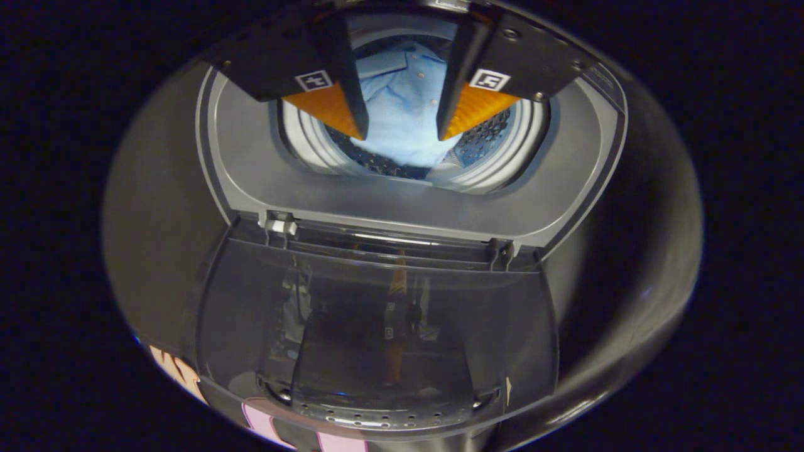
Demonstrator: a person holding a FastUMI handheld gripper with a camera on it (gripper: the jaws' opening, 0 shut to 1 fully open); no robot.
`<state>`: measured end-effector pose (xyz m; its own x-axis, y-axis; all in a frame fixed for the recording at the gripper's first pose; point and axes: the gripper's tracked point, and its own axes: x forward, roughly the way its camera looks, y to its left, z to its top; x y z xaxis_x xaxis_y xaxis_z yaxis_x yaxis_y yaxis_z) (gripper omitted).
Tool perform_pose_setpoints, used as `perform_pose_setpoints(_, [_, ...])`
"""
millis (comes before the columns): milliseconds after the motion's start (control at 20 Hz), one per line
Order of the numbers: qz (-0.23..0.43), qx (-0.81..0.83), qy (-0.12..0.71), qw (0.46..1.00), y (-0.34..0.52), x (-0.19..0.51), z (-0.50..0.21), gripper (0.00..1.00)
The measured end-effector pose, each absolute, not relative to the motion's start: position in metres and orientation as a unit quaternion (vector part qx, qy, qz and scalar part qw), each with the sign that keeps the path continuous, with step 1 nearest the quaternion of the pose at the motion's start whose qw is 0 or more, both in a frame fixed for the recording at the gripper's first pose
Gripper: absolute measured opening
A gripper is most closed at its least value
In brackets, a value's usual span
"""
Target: Put the clothes into the washing machine and then close the washing machine lid.
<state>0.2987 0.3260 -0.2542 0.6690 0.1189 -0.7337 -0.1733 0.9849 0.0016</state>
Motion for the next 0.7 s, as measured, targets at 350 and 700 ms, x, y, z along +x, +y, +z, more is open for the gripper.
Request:
perform_pose_setpoints(350, [0.077,-0.021,0.388,0.918,0.317,0.291,-0.230,0.99])
perform_pose_setpoints(700, [0.075,-0.025,0.350,0.933,0.314,0.295,-0.169,0.99])
